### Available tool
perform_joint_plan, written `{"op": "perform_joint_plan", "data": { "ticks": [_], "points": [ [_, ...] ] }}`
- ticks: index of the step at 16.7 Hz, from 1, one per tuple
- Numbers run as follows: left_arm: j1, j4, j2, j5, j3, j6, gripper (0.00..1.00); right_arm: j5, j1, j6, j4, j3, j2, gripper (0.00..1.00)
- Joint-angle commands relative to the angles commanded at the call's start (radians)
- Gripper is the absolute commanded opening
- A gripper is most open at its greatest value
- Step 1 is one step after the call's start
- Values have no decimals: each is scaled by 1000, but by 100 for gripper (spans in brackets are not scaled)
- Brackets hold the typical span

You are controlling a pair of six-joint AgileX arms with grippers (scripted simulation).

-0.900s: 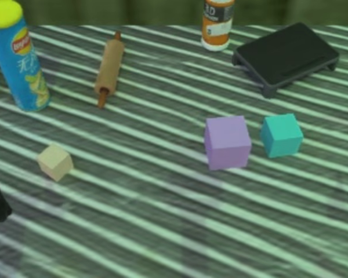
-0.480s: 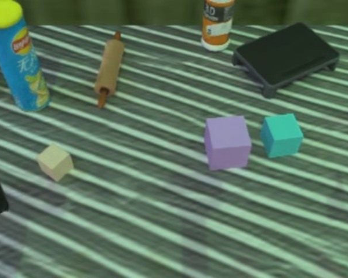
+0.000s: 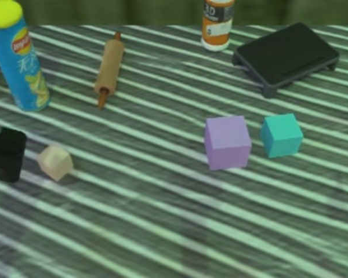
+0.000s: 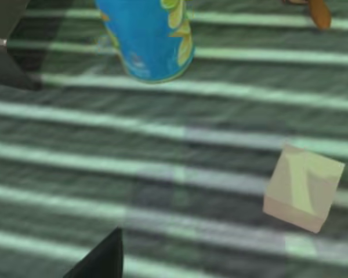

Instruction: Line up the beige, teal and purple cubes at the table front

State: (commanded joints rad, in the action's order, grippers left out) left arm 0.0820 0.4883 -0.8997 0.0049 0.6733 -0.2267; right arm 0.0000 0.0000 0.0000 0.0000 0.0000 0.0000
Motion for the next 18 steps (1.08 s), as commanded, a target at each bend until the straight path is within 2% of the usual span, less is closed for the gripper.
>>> {"op": "perform_joint_plan", "data": {
  "ticks": [5,10,14,18],
  "points": [
    [38,269,-502,-1,346,-118,100,0,0,0,0,0,0,100],
    [69,473,-879,-3,634,-213,100,0,0,0,0,0,0,100],
    [84,562,-1051,-3,777,-257,100,0,0,0,0,0,0,100],
    [87,578,-1082,-4,803,-265,100,0,0,0,0,0,0,100]
  ]
}}
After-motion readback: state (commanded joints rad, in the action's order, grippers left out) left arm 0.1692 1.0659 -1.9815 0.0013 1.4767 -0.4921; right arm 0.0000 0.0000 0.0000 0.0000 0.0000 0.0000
